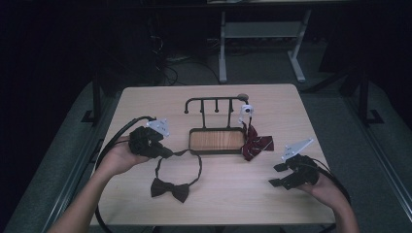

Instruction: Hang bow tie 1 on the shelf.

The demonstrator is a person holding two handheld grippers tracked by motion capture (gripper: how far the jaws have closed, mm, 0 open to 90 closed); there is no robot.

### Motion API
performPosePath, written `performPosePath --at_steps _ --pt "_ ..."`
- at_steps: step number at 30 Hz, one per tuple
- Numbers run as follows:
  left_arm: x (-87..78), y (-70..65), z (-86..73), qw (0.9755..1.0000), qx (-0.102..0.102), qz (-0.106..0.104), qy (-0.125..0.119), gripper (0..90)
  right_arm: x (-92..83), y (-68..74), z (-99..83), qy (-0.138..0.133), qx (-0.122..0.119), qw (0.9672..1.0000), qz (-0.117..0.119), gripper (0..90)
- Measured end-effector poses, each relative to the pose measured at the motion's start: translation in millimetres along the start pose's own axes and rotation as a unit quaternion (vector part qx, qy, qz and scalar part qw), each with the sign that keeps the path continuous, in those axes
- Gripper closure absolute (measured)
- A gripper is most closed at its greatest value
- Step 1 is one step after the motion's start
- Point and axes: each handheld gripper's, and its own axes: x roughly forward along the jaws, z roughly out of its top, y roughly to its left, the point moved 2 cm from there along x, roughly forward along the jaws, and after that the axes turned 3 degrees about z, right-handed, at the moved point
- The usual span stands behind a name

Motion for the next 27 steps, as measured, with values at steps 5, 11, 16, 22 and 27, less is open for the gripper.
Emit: performPosePath --at_steps 5,11,16,22,27 --pt "-4.8 -0.2 3.7 1.0 0.006 0.001 0.002 89.9 -0.7 -0.4 0.5 -0.004 0.001 1.0 0.0 37.1" --pt "-13.9 0.3 8.2 0.9999 0.011 -0.001 -0.003 89.9 -0.7 -0.3 -0.1 -0.002 -0.002 1.0 -0.001 37.7" --pt "-20.8 0.9 11.7 0.9998 0.018 -0.001 -0.003 89.9 -1.8 0.4 -0.1 -0.003 -0.002 1.0 -0.001 38.0" --pt "-28.4 3.3 16.3 0.9998 0.02 0.0 -0.002 89.9 -2.4 0.2 0.1 -0.004 -0.001 1.0 0.0 38.0" --pt "-31.7 2.8 19.4 0.9998 0.022 0.001 0.0 90.0 -3.3 0.2 -0.7 -0.004 -0.002 1.0 -0.002 38.1"
